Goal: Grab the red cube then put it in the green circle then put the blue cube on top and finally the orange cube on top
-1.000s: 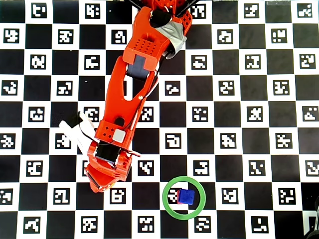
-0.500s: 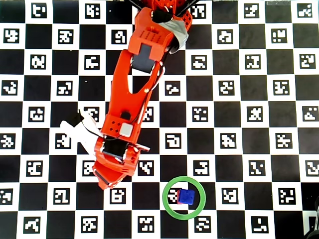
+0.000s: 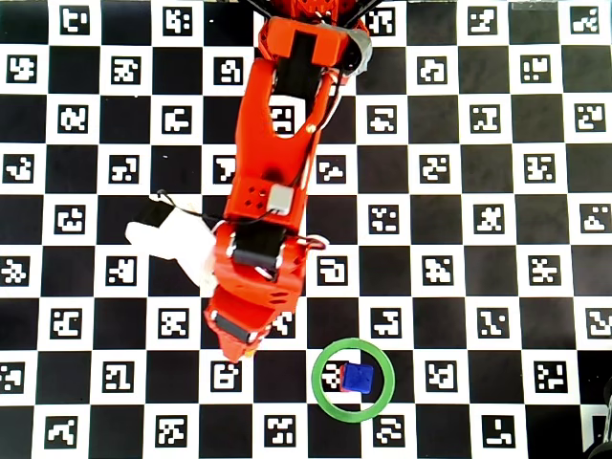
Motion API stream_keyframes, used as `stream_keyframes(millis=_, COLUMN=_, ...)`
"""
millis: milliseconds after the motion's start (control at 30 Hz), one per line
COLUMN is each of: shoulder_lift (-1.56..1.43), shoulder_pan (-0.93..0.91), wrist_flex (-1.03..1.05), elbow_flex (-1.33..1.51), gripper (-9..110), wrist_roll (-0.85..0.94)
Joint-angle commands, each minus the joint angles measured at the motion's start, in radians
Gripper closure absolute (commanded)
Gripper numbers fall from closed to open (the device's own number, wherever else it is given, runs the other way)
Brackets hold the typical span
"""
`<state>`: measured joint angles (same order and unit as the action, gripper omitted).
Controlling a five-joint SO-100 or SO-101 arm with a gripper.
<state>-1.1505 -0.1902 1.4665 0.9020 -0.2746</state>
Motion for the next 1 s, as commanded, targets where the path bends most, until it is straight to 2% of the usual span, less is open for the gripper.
stream_keyframes(millis=0, shoulder_lift=-0.156, shoulder_pan=0.043, wrist_flex=0.028, elbow_flex=-0.063, gripper=100, wrist_roll=0.005)
stream_keyframes(millis=500, shoulder_lift=-0.153, shoulder_pan=0.169, wrist_flex=0.051, elbow_flex=-0.15, gripper=100, wrist_roll=0.02)
stream_keyframes(millis=967, shoulder_lift=0.067, shoulder_pan=0.322, wrist_flex=0.109, elbow_flex=-0.387, gripper=100, wrist_roll=0.075)
